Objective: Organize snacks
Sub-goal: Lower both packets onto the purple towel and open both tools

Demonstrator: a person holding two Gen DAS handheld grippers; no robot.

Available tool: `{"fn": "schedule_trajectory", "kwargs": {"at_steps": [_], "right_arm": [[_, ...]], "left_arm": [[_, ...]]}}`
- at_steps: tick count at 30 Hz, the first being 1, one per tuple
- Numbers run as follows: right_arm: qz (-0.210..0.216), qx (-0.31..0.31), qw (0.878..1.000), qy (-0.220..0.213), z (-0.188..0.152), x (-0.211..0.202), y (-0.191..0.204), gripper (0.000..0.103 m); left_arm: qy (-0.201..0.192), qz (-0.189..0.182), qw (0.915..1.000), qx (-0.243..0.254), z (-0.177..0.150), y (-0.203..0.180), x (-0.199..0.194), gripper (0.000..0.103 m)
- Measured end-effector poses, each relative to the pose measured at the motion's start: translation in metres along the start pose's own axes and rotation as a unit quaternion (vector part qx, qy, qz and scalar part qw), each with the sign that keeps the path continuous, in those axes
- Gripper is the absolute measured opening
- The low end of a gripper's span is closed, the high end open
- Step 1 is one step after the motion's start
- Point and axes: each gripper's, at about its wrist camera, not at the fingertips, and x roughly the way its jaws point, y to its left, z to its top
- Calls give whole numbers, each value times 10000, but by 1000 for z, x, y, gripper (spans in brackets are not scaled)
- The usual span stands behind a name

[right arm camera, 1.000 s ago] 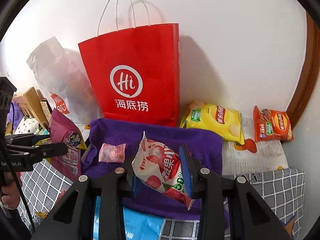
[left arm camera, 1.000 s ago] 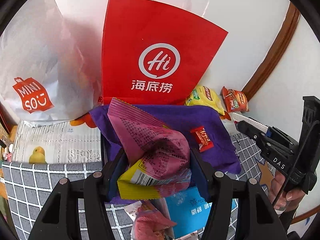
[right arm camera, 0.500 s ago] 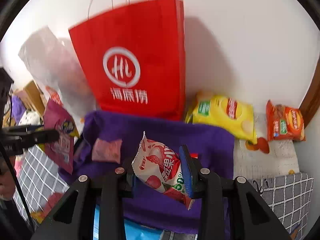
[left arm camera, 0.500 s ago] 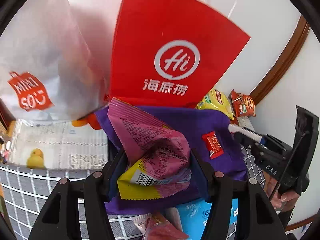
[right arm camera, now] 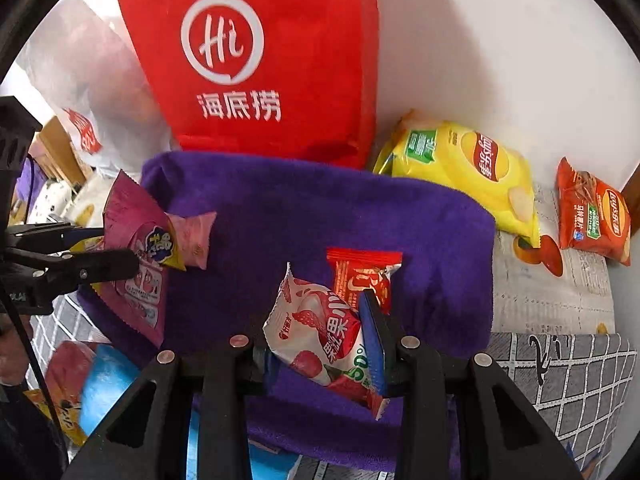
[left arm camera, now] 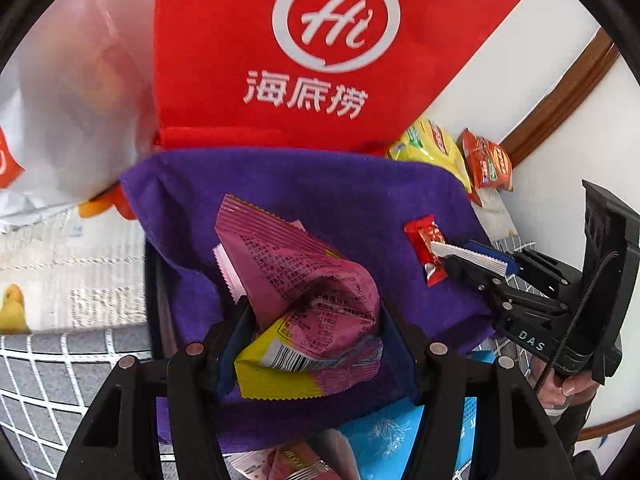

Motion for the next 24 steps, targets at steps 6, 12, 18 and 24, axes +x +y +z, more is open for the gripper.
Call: {"fn": "schedule_trajectory", "kwargs": {"at_steps": [6, 12, 18, 24], "right_arm": [[-19, -173, 9997, 190, -6, 12, 5, 36], [27, -209, 9997, 98, -8, 11, 8, 42], [67, -182, 9997, -175, -4, -7, 13, 73], [-37, 49, 9974, -715, 1, -44, 14, 77]], "left_arm": [[148, -74, 9999, -10, -2, -3, 13, 60], [224, -36, 9997, 40, -3, -8, 20, 61], [243, 132, 9996, 73, 1, -6, 15, 73], [122, 411, 9991, -51, -4, 4, -11, 76]]}}
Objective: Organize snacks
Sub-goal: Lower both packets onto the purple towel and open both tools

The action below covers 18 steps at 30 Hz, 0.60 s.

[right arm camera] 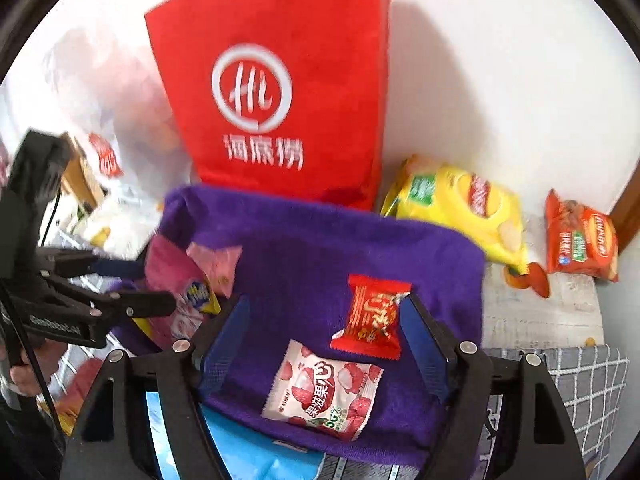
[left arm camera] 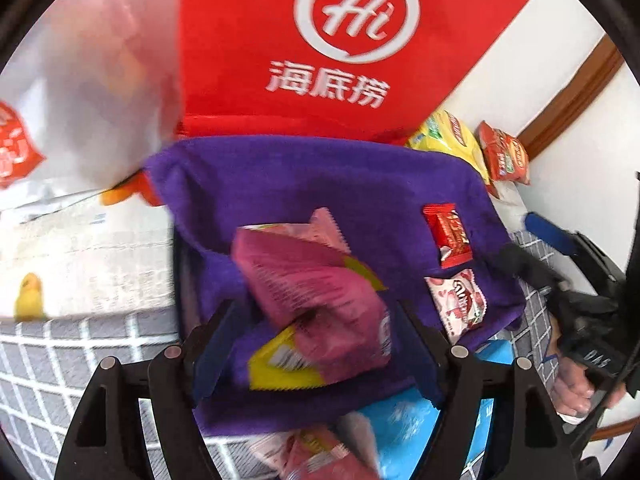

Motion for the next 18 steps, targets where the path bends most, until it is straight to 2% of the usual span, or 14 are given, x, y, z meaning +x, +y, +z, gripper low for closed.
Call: {"fn": "schedule_trajectory", "kwargs": {"at_steps": [9, 14, 18], "right_arm": [[242, 233, 9990, -309, -20, -48, 18, 77], [183, 310, 9984, -431, -43, -73, 36, 77], [82, 340, 9987, -361, -68, -85, 52, 77]], "left_arm": [[-344, 79, 9993, -139, -29, 14, -54, 76], [-551, 248, 9980, -160, -56, 17, -80, 76], [-655, 325, 9972, -141, -82, 25, -98, 76]]}}
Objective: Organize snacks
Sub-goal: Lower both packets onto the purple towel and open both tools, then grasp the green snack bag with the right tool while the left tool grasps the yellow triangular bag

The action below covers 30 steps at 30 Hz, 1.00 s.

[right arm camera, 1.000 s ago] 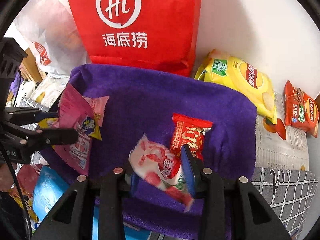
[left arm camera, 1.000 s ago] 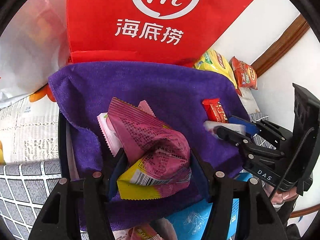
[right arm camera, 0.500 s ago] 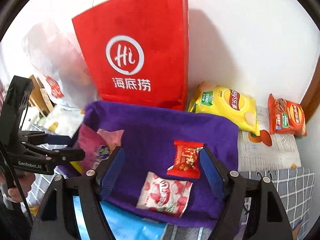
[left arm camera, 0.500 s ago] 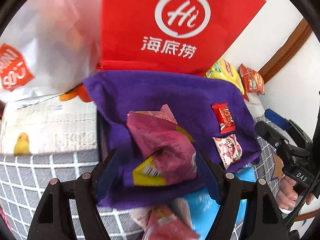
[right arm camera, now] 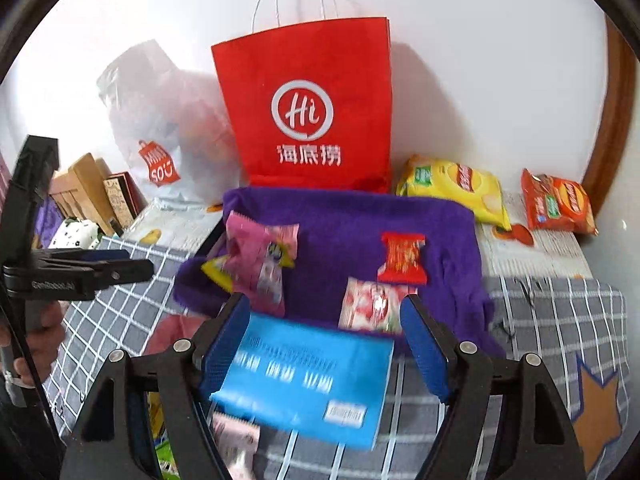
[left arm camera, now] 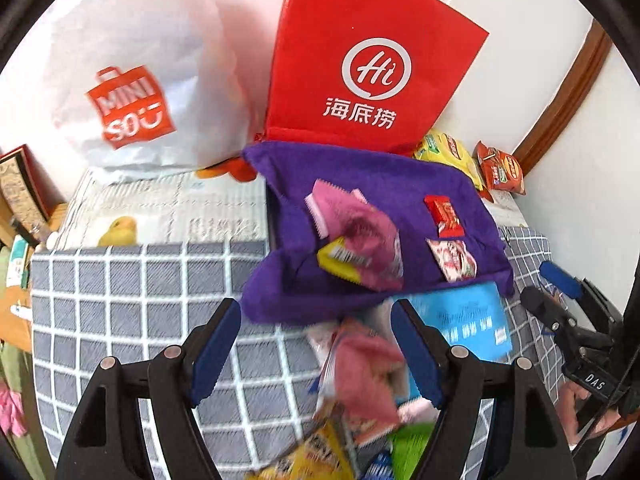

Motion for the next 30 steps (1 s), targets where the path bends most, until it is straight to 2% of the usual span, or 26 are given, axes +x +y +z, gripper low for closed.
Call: {"fn": "schedule_trajectory", "kwargs": {"at_steps": [2, 4, 12, 17, 24, 27, 28, 30], "right_arm": [[160, 51, 9996, 215, -12, -2, 5, 77], [357, 129, 9982, 466, -27, -4, 13, 71], [835, 262, 9914, 972, -91, -8, 59, 73], [913, 563, 9869, 1207, -110, 5, 76, 73], [634, 361, 9871, 1426, -119, 27, 101, 73], [365, 59, 9905, 1324, -117, 26, 107, 59], [382, 35, 9906, 1312, -117, 24, 106, 50], [512, 36, 9902, 1299, -116, 17, 101, 48]], "left_arm": [[-27, -70, 9999, -82, -11, 5, -8, 76], [-8, -95, 9998, -184, -22, 12, -12, 76], [-45, -198, 9990, -389, -59, 32, -28, 76], [-59, -220, 9985, -489, -76, 44, -36, 76], [-118, -232, 9979, -592, -97, 57, -44, 76], [-104, -256, 9979, -589, -103, 57, -43, 76], [-95, -274, 9980, -567, -105, 55, -42, 76], [-79, -312, 9981, -526, -107, 50, -39, 76]]}}
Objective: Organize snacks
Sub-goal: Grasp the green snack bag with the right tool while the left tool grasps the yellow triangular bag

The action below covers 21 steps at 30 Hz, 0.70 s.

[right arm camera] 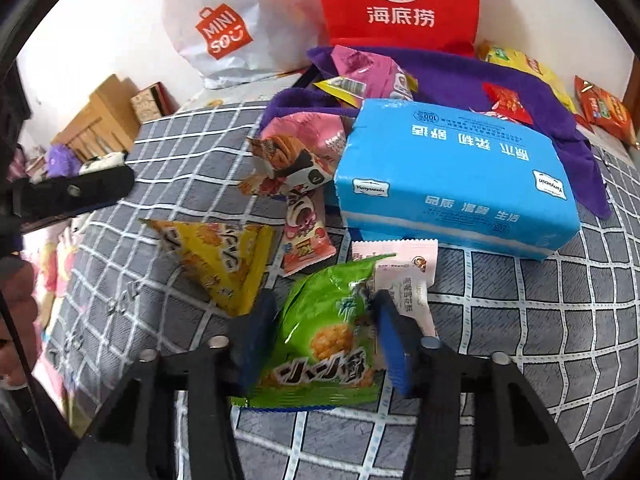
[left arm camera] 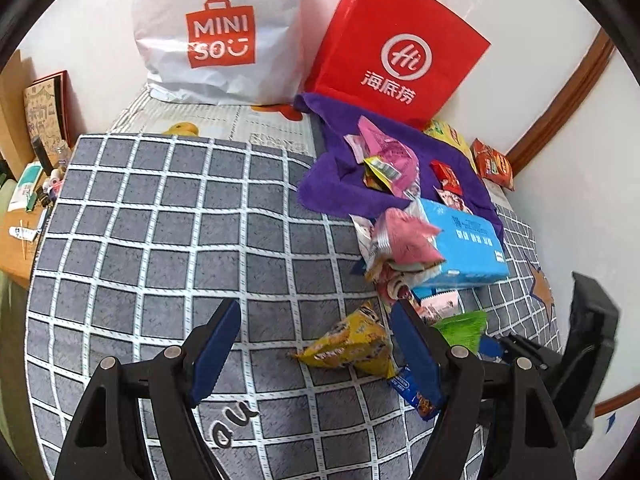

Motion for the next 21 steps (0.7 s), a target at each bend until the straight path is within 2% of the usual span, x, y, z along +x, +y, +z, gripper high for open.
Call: {"fn": "schedule_trajectory", "kwargs": {"at_steps": [6, 11, 14, 18, 21], "right_arm": [[-183, 59, 9990, -406, -7, -32, -27, 47], [-711, 235, 9946, -716, -19, -46, -73, 47], [-1088, 435, 9903, -746, -28, -45, -106, 47], [-1025, 756, 9882, -851, -37, -41, -141, 47], [-925, 781, 9882, -937, -38, -35, -149, 46]], "left_arm": [[27, -184, 9995, 245, -11, -20, 14, 76], [209, 136, 9984, 508, -23, -33, 42, 76], [263, 292, 9975, 584, -33, -38, 58, 76], [107, 425, 9971, 629, -39, -39, 66, 73], [-125, 362, 9977, 556, -41, -34, 64, 62]]}}
